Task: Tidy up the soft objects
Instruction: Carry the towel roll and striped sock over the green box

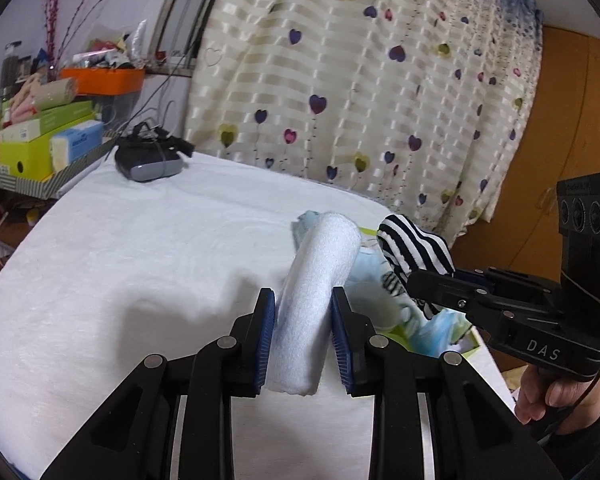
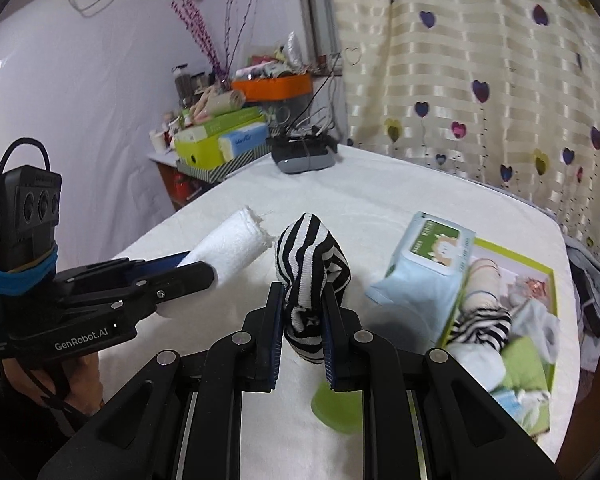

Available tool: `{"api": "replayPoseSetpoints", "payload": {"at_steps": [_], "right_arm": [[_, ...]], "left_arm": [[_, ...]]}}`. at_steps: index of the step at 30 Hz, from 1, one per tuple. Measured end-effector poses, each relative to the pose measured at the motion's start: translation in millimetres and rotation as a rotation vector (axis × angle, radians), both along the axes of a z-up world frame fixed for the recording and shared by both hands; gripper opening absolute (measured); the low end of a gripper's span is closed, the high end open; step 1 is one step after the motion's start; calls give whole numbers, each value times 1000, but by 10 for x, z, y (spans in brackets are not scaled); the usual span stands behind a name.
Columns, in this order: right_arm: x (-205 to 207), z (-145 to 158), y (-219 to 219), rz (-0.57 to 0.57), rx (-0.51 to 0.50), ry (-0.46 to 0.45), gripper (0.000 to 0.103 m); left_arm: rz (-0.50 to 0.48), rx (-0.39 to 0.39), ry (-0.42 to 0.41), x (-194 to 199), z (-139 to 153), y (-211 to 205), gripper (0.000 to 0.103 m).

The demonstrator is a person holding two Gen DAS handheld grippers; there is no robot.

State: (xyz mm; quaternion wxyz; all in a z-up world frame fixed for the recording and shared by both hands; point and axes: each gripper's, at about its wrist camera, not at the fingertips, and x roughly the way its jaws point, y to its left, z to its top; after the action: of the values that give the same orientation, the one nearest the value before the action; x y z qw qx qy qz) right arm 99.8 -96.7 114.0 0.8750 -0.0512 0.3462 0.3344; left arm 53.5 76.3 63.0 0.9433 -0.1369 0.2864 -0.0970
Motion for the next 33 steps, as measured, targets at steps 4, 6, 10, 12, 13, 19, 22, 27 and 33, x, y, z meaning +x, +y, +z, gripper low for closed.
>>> {"api": "replayPoseSetpoints", "payload": {"at_steps": [4,6,10,12,13,19,22,27,33], "right_arm": [[-75,61,-126,-16,11,-16,17],[-106,93,-184,-26,16,-24,17],[-154,134,-288,-39,24,-36,17],[-168,143,-334,-46,29,-40,17],[-180,147,-368,-51,33,-42,17],[-173,130,-546,-82,44,-36,17],[-164,119,-647,-100,45,-33,17],[-130,128,-854,-139,53,-35,18],[-56,137,-1213,-212,77,-38,18]], "left_arm": [[-24,6,-13,-29,60,-137,26],[-34,10,-16,-31,81,-196,26],[-55,21,-15,-18,109,-318,26],[-65,27,-12,-14,114,-374,26],[-71,32,-11,-9,123,-413,26],[-96,39,-11,38,153,-592,26],[-114,40,-11,77,157,-691,26],[-144,41,-10,172,171,-871,26],[-182,56,-11,324,184,-1108,26]]}}
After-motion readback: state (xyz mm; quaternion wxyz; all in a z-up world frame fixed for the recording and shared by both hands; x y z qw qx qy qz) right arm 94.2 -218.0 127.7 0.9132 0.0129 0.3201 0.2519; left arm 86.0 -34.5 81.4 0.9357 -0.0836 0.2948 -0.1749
